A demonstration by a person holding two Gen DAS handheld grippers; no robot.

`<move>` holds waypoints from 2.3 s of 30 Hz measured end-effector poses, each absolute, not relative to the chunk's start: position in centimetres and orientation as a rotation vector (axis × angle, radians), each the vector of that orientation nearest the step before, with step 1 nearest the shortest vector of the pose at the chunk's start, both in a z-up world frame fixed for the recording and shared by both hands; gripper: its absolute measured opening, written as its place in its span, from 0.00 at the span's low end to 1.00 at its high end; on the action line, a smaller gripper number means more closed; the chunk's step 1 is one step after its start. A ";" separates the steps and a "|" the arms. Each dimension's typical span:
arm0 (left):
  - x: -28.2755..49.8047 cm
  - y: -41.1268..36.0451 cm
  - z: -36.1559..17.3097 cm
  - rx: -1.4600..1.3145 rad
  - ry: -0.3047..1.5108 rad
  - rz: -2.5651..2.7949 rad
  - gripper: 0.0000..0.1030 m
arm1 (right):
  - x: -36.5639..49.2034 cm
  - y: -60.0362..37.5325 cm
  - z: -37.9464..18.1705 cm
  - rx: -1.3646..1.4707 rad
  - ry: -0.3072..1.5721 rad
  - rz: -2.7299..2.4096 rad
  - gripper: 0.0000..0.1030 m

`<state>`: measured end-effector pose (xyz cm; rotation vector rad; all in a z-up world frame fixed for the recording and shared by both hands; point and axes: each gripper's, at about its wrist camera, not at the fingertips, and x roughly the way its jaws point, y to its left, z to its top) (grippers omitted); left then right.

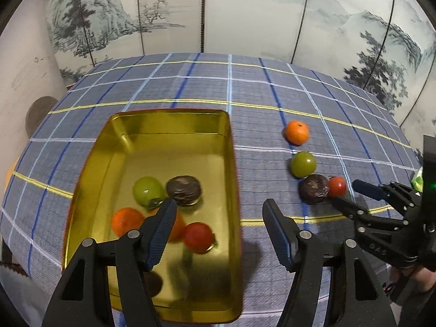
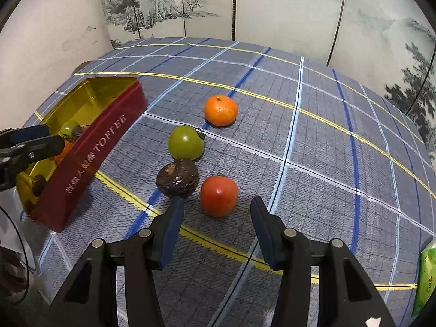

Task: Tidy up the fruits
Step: 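Move the right gripper to another red tomato and grasp it, then grasp a dark brown wrinkled fruit with the left gripper while the right holds the red tomato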

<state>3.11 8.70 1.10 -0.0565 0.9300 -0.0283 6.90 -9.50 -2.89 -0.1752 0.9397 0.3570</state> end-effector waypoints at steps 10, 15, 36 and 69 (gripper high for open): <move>4.2 5.4 0.5 -0.015 0.944 -0.070 0.64 | 8.4 -9.6 -4.4 -0.153 0.946 0.339 0.44; 4.7 3.5 0.5 0.009 0.942 -0.096 0.64 | 8.6 -9.9 -4.8 -0.127 0.940 0.354 0.36; 7.7 -2.4 -2.6 0.065 0.985 -0.166 0.64 | 10.2 -16.3 -4.9 -0.081 0.940 0.249 0.28; 9.9 -4.5 -5.1 0.077 0.998 -0.204 0.39 | 9.6 -19.5 -5.5 -0.070 0.880 0.187 0.29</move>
